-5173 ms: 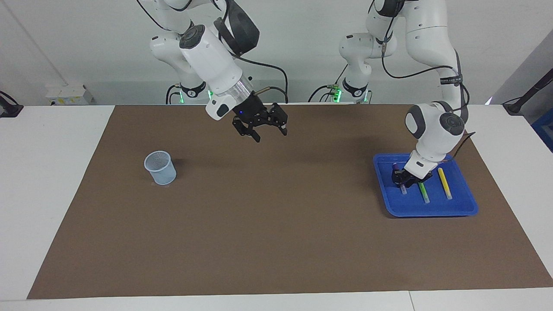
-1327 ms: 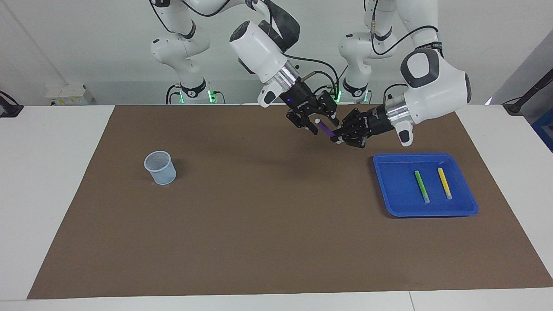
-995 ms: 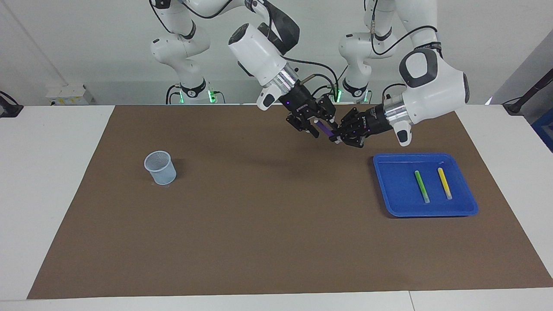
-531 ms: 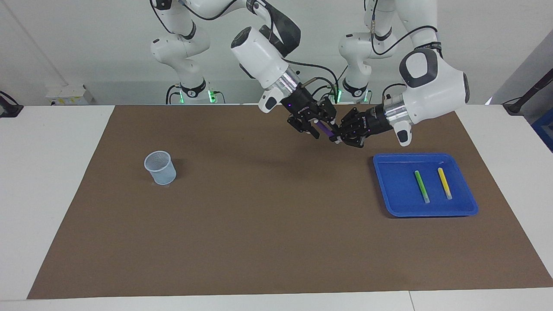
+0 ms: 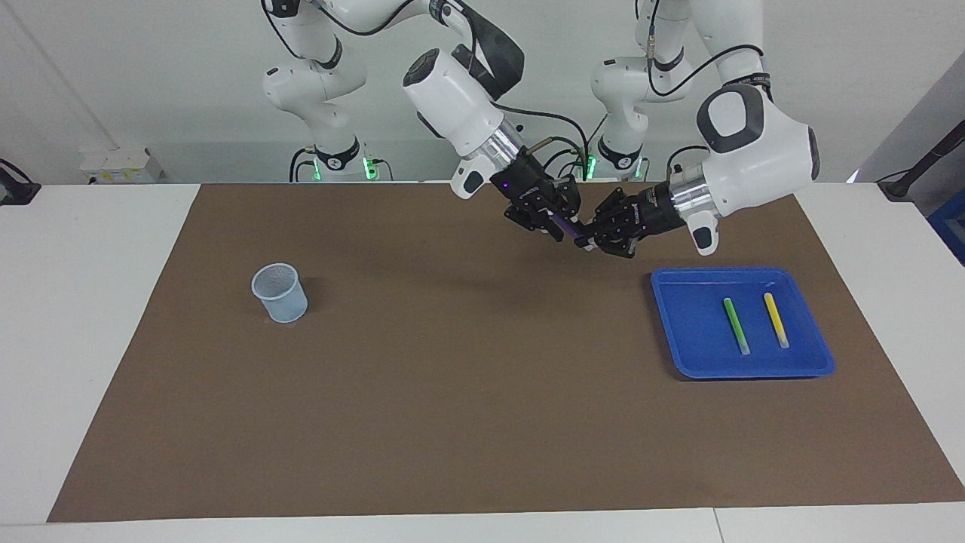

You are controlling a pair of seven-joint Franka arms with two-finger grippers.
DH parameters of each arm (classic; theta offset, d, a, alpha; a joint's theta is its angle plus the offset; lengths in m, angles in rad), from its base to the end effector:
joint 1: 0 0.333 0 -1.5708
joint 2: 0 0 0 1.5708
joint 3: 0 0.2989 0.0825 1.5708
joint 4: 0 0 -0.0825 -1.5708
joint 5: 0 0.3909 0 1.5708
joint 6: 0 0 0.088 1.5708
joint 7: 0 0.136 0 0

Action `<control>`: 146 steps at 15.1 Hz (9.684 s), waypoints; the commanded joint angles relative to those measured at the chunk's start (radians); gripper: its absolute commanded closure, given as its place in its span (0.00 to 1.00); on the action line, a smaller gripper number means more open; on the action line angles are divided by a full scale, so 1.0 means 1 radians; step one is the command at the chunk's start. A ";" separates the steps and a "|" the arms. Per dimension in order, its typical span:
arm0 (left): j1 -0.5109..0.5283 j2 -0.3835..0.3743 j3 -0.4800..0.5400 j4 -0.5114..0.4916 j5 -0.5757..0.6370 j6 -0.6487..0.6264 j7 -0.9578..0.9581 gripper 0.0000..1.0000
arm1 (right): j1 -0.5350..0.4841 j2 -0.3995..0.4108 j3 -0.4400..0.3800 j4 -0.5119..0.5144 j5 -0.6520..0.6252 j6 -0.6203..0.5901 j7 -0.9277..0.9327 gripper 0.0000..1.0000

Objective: Transfer and insert pens with both arms
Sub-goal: 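Grasp the pen with the right gripper while the left gripper opens, then lower the pen into the cup while the left gripper returns to the tray, then grasp the green pen with the left gripper while the right gripper releases, then lift the green pen with the left gripper while the right gripper approaches, then close the right gripper on the green pen beside the left gripper, then carry the green pen to the cup while the left gripper opens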

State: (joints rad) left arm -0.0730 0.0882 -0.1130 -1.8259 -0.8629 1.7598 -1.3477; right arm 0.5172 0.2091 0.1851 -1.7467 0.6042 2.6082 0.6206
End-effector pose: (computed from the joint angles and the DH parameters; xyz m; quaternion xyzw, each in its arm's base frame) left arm 0.5579 -0.1939 0.4614 0.6952 0.5876 -0.3337 0.2451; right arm 0.5327 0.4348 0.4843 -0.9064 0.1645 -0.0912 0.3781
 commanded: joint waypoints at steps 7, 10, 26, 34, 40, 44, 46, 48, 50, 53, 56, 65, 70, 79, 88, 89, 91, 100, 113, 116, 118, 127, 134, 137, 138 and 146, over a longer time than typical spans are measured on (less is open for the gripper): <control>-0.022 -0.030 0.012 -0.027 -0.019 0.016 -0.010 0.40 | -0.016 -0.004 0.005 0.003 0.005 -0.034 -0.019 1.00; -0.022 -0.034 0.012 -0.027 -0.019 0.033 -0.016 0.26 | -0.023 -0.004 0.005 0.003 0.003 -0.039 -0.024 1.00; 0.001 -0.068 0.021 -0.096 0.332 0.015 0.781 0.39 | -0.469 -0.119 0.001 0.007 -0.607 -0.821 -0.856 1.00; 0.165 -0.062 0.021 -0.096 0.673 0.047 1.401 0.44 | -0.678 -0.217 0.001 -0.258 -0.696 -0.661 -1.173 1.00; 0.301 -0.018 0.021 -0.131 0.772 0.199 1.625 0.44 | -0.718 -0.238 0.002 -0.378 -0.693 -0.573 -1.190 1.00; 0.331 0.056 0.021 -0.130 0.832 0.305 1.684 0.44 | -0.714 -0.238 0.004 -0.375 -0.679 -0.576 -1.165 0.00; 0.332 0.090 0.021 -0.130 0.837 0.355 1.685 0.45 | -0.709 -0.238 0.005 -0.321 -0.676 -0.602 -1.161 0.00; 0.332 0.126 0.021 -0.128 0.851 0.409 1.685 0.45 | -0.697 -0.235 0.007 -0.196 -0.652 -0.733 -1.132 0.00; 0.332 0.159 0.021 -0.122 0.851 0.446 1.684 0.45 | -0.684 -0.234 0.008 -0.075 -0.615 -0.891 -1.058 0.00; 0.326 0.197 0.021 -0.121 0.851 0.503 1.678 0.45 | -0.671 -0.241 0.031 0.073 -0.613 -1.058 -0.969 0.00; 0.323 0.223 0.021 -0.119 0.851 0.547 1.678 0.47 | -0.649 -0.241 0.033 0.156 -0.613 -1.131 -0.948 0.00; 0.315 0.275 0.021 -0.136 0.851 0.641 1.667 0.52 | -0.408 -0.238 -0.153 0.125 -0.621 -1.073 -0.768 0.00; 0.314 0.275 0.023 -0.135 0.851 0.630 1.667 1.00 | -0.414 -0.228 -0.174 0.125 -0.626 -1.037 -0.751 0.00; 0.282 0.266 0.019 0.045 0.845 0.313 1.471 1.00 | -0.454 -0.235 -0.196 0.116 -0.620 -1.067 -0.749 0.00; 0.260 0.139 -0.080 0.160 0.532 0.043 0.700 1.00 | -0.459 -0.228 -0.185 0.125 -0.613 -1.007 -0.762 0.00; 0.260 0.127 -0.098 0.160 0.495 0.035 0.606 1.00 | -0.459 -0.224 -0.171 0.128 -0.613 -1.010 -0.762 0.00; 0.260 0.108 -0.114 0.160 0.387 0.024 0.417 1.00 | -0.459 -0.231 -0.144 0.125 -0.615 -1.013 -0.765 0.00; 0.257 0.044 -0.122 0.102 -0.011 -0.057 -0.042 1.00 | -0.447 -0.206 -0.127 0.153 -0.329 -0.981 -0.687 0.00; 0.041 -0.048 -0.125 -0.107 -0.134 0.150 -0.133 1.00 | -0.068 -0.189 -0.118 0.101 -0.144 -0.542 -0.048 0.00; 0.035 -0.048 -0.125 -0.105 -0.134 0.153 -0.152 1.00 | -0.025 -0.145 -0.118 0.085 -0.176 -0.456 -0.065 0.17; 0.035 -0.048 -0.125 -0.105 -0.134 0.155 -0.153 1.00 | -0.025 -0.106 -0.118 0.088 -0.217 -0.422 -0.114 0.28; 0.036 -0.048 -0.126 -0.104 -0.136 0.155 -0.156 1.00 | 0.000 -0.083 -0.118 0.093 -0.218 -0.385 -0.116 0.41; 0.038 -0.048 -0.126 -0.105 -0.152 0.155 -0.160 1.00 | -0.003 -0.062 -0.118 0.099 -0.218 -0.362 -0.124 0.56; 0.036 -0.048 -0.126 -0.107 -0.156 0.165 -0.162 1.00 | -0.003 -0.060 -0.118 0.098 -0.218 -0.362 -0.128 0.57; 0.036 -0.048 -0.126 -0.107 -0.156 0.165 -0.162 1.00 | -0.003 -0.060 -0.118 0.098 -0.218 -0.362 -0.128 0.64; 0.035 -0.048 -0.128 -0.105 -0.159 0.167 -0.163 1.00 | -0.012 -0.059 -0.118 0.093 -0.218 -0.364 -0.131 1.00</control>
State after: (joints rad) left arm -0.0334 0.0769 -0.2506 -1.9013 -0.9991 1.9132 -1.5039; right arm 0.5181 0.1406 0.0712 -1.6479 0.4003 2.2386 0.5063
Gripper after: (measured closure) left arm 0.833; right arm 0.828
